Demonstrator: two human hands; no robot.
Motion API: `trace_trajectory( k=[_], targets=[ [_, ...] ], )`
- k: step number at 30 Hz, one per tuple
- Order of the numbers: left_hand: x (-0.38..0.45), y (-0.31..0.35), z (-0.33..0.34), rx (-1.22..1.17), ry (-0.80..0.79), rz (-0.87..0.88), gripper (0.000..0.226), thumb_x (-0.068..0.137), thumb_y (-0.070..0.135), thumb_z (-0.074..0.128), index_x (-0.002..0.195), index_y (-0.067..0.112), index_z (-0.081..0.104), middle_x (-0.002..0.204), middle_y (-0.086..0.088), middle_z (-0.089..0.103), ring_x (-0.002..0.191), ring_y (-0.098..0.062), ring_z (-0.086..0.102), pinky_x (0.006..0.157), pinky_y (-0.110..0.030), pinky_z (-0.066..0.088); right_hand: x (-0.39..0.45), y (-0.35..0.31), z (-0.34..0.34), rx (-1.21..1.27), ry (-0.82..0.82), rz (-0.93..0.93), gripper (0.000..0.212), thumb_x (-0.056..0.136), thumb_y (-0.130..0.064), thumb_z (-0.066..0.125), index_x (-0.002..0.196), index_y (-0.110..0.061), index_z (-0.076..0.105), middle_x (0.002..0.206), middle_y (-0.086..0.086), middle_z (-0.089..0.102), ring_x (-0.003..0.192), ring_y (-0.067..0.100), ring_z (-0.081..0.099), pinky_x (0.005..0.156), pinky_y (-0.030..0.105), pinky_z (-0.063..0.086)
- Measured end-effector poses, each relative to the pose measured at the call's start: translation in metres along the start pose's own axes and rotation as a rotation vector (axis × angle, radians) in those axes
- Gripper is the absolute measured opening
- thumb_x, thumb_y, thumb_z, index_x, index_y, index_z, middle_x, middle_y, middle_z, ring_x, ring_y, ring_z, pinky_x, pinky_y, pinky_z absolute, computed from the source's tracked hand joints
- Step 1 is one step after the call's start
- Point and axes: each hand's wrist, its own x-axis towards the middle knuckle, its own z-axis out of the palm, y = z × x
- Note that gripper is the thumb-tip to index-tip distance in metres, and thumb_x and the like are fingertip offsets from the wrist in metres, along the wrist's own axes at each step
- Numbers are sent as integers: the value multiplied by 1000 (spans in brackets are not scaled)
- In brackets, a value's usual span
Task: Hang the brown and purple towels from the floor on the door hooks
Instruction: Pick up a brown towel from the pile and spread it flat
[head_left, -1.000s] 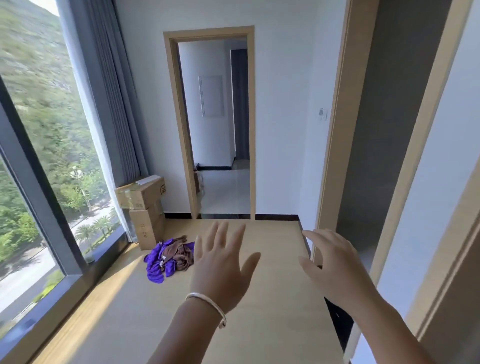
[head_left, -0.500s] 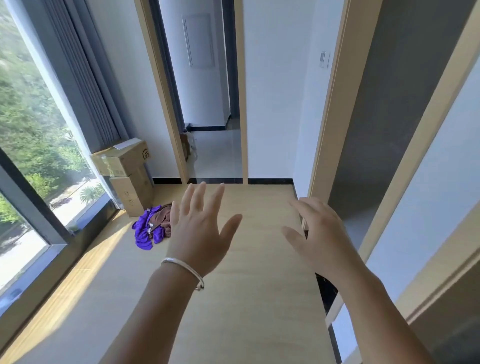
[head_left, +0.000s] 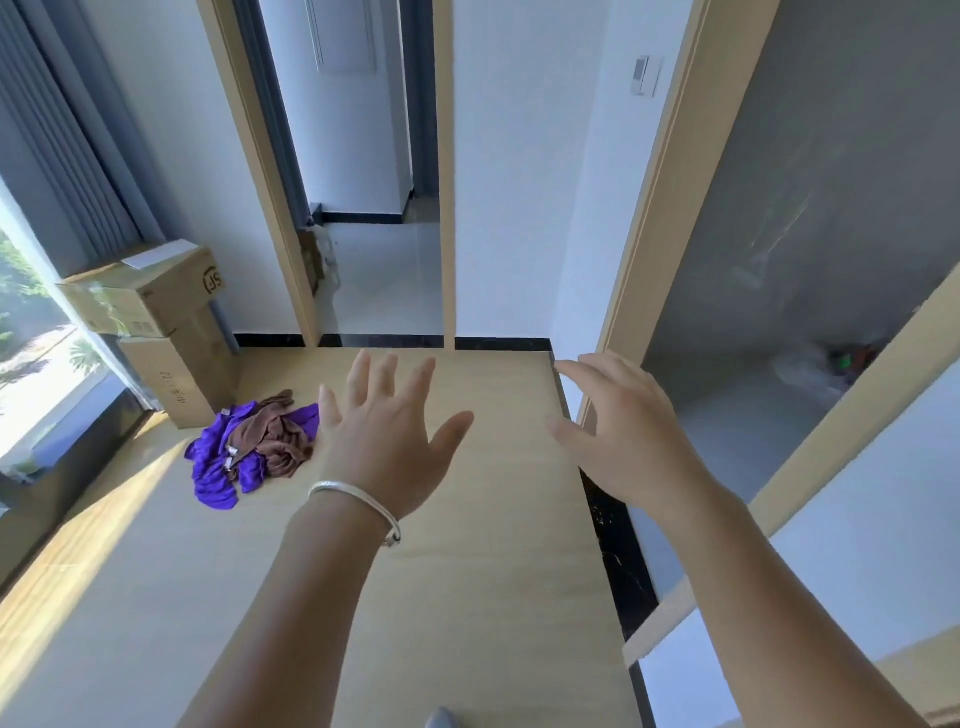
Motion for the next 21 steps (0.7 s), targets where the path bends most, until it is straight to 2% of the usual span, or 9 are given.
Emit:
trace_trajectory(
  k=[5,10,15,21],
  targets=[
    [79,-37,7,-19,8,-8,72,88,71,27,150,36,14,160,0,15,148,-23,-3,117,-57,5,86,-8,26,-25,-37,8,54,90,-41,56,141,-25,44,144,-5,41,143,17,23,116,41,20],
    [144,-60,15,-6,-39,11,74,89,71,28,151,37,9,161,-1,10,149,-23,-5,117,-55,4,145,-7,55,-21,-41,34,53,91,-40,56,140,-25,45,141,-4,44,143,19,23,114,40,19],
    [200,-70,21,8,-49,33,74,89,70,29,151,36,11,161,-2,10,148,-23,-5,117,-54,2,189,9,75,5,-68,79,56,91,-41,56,143,-27,41,147,-5,39,143,17,22,117,42,20],
    [271,-73,41,38,-78,21,73,89,70,30,151,36,12,160,-1,12,148,-22,-4,117,-53,3,255,38,95,41,-80,101,60,88,-38,61,143,-27,39,144,-5,40,138,15,24,114,36,21]
  ],
)
